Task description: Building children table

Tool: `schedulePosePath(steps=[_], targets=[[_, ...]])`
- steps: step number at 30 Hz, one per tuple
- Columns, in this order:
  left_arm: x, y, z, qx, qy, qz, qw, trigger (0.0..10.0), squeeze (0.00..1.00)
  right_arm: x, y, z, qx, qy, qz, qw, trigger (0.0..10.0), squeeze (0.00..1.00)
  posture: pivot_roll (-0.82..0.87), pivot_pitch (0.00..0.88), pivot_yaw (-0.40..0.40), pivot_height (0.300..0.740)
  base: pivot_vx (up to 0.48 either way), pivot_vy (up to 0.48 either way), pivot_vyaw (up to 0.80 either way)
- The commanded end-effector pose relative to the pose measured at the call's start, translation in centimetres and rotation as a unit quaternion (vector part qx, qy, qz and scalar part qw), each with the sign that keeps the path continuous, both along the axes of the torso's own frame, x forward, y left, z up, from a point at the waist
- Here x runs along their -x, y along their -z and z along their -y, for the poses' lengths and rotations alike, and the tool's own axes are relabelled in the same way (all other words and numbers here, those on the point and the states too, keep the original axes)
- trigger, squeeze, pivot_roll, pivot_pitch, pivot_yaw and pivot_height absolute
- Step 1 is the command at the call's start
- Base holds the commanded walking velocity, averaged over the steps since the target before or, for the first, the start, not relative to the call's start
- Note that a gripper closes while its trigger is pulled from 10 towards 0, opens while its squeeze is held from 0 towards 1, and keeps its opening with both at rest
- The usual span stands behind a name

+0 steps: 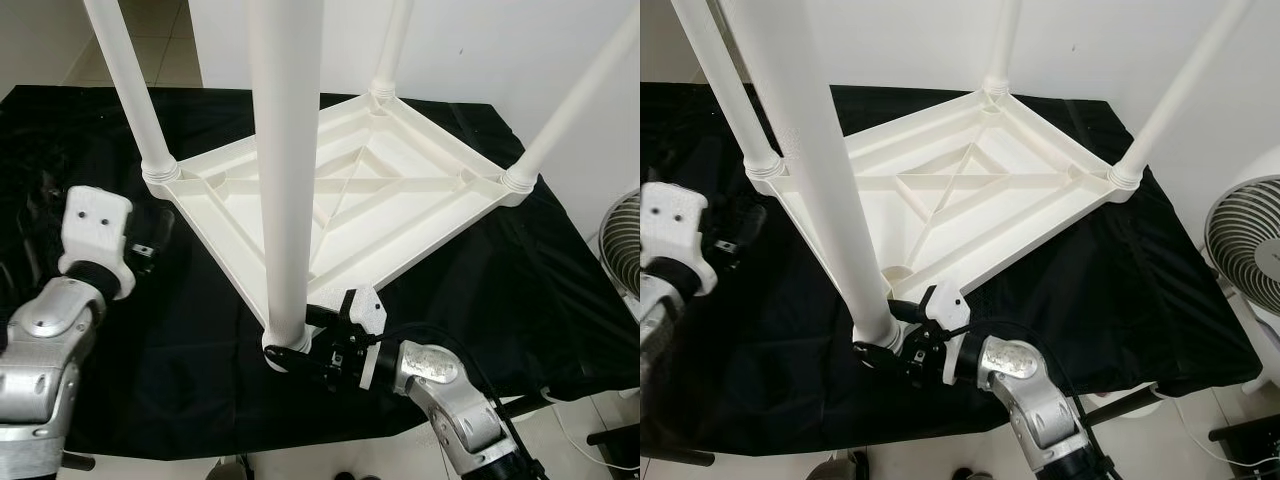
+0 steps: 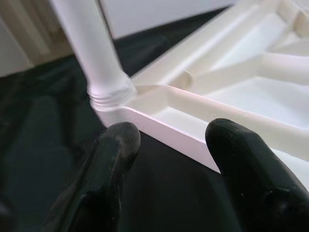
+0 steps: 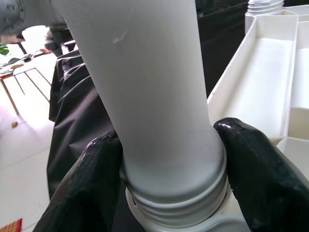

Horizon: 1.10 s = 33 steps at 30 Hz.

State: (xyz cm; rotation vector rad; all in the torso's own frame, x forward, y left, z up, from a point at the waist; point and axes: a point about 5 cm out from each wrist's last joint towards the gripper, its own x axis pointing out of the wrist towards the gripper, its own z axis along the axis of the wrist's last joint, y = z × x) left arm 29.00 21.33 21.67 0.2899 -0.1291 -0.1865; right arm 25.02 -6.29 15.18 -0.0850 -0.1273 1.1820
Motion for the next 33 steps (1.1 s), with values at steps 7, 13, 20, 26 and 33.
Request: schedulePosePath(steps=[7, 13, 20, 26, 33], targets=[[-1.1, 1.3, 1.9, -0.016, 0.084, -0.035, 0.996, 10.0, 0.0, 0.2, -0.9, 0.3, -0.016, 0.018, 0.017, 1.0, 10.0, 0.0, 0.12, 0.159, -0.01, 0.74, 0.0, 0.0, 0.0], [-3.4, 2.7, 3.6, -0.024, 0.12, -0.068, 0.99, 10.0, 0.0, 0.3, -1.2, 0.2, -0.012, 0.002, 0.021, 1.0, 10.0, 0.0, 0.12, 0.165, -0.012, 0.74, 0.0, 0.0, 0.0], [-6.5, 3.2, 3.4, -0.055, 0.096, -0.098, 0.989, 10.0, 0.0, 0.6, -1.5, 0.3, -0.008, -0.002, 0.024, 1.0, 10.0, 0.0, 0.1, 0.19, -0.008, 0.74, 0.0, 0.0, 0.0], [-8.1, 3.0, 2.8, -0.08, 0.067, -0.113, 0.988, 10.0, 0.0, 0.7, -1.7, 0.3, -0.008, -0.002, 0.023, 1.0, 10.0, 0.0, 0.1, 0.194, -0.004, 0.74, 0.0, 0.0, 0.0], [-9.3, 3.2, 1.4, -0.178, 0.057, -0.154, 0.97, 10.0, 0.0, 0.9, -1.8, 0.4, -0.012, 0.004, 0.024, 1.0, 10.0, 0.0, 0.1, 0.2, 0.001, 0.74, 0.0, 0.0, 0.0]])
